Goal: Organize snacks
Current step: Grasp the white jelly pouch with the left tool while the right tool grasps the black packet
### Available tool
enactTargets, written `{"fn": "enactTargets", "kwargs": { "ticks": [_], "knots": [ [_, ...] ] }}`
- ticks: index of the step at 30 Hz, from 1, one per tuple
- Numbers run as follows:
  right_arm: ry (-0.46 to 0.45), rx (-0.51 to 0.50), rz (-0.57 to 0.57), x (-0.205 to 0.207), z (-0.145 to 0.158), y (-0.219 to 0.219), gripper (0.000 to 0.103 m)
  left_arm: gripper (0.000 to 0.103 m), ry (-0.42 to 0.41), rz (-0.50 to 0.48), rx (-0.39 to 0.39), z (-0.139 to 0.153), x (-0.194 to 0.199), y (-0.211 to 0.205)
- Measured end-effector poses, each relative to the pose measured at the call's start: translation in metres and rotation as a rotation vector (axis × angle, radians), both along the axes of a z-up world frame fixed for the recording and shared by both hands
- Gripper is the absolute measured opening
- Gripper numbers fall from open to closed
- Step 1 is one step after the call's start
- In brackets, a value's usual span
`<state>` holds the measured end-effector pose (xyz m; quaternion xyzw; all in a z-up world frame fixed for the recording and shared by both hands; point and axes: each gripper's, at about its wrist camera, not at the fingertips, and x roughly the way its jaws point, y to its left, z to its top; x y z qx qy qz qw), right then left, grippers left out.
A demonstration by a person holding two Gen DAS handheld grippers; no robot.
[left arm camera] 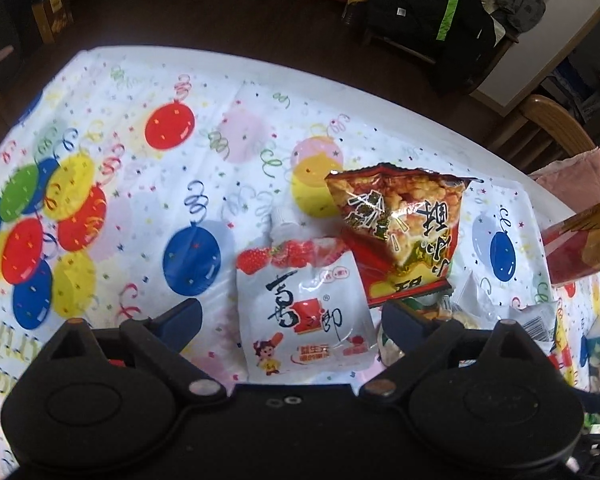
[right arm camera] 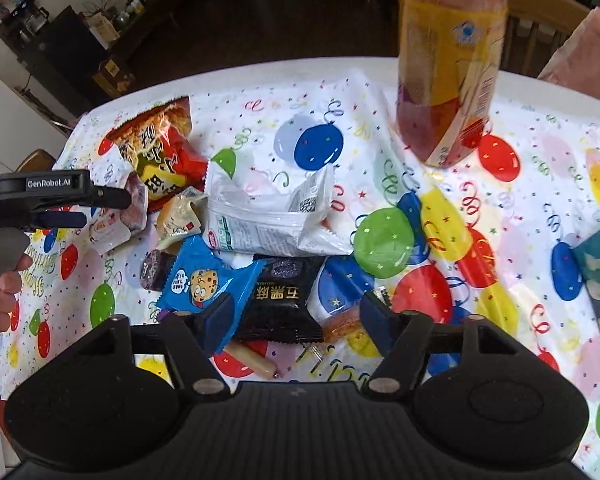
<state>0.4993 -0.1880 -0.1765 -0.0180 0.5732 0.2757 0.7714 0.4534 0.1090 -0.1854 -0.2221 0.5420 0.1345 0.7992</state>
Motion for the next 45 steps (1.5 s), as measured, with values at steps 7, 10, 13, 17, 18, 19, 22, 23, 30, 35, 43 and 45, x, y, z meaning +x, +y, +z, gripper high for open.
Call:
{"fn": "enactTargets", "kwargs": {
  "ticks": [7,10,13,17,18,19,22,23,30,35,43,45],
  "knots": [
    [0.032,0.013,0.024,-0.003,-0.017,0.009,0.047,0.093,0.018,-0.010,-0.007,-0.011,0.005,-0.004],
    [0.031,0.023,0.026,-0.004,-0.017,0.011,0.044,0.086,0.028,-0.003,-0.023,-0.015,0.006,-0.002],
    [0.027,0.031,0.021,-0.006,-0.017,0.011,0.042,0.081,0.016,-0.005,-0.025,-0.014,0.005,-0.003],
    [0.040,0.058,0.001,-0.006,-0.013,0.005,0.024,0.071,0.009,-0.008,-0.043,-0.011,0.003,-0.006],
    [0.036,0.064,-0.005,-0.007,-0.011,0.003,0.021,0.071,0.012,-0.017,-0.033,-0.011,0.003,-0.007],
    [0.032,0.063,-0.005,-0.009,-0.010,0.001,0.019,0.071,0.013,-0.021,-0.026,-0.010,0.002,-0.009],
    [0.031,0.057,-0.012,-0.012,-0.009,-0.002,0.015,0.070,0.016,-0.017,-0.020,-0.009,-0.002,-0.010],
    [0.028,0.057,-0.016,-0.013,-0.008,-0.004,0.014,0.070,0.019,-0.016,-0.020,-0.009,-0.004,-0.010],
    [-0.008,0.058,-0.033,-0.028,0.005,-0.014,0.009,0.070,0.032,-0.026,-0.003,-0.003,-0.024,-0.008],
    [-0.028,0.058,-0.034,-0.044,0.019,-0.024,0.007,0.069,0.034,-0.036,0.007,0.006,-0.041,-0.007],
    [-0.055,0.071,-0.043,-0.076,0.049,-0.038,0.005,0.069,0.019,-0.086,0.007,0.034,-0.076,-0.016],
    [-0.062,0.071,-0.043,-0.085,0.057,-0.041,0.005,0.069,0.014,-0.104,0.008,0.042,-0.085,-0.019]
  ]
}}
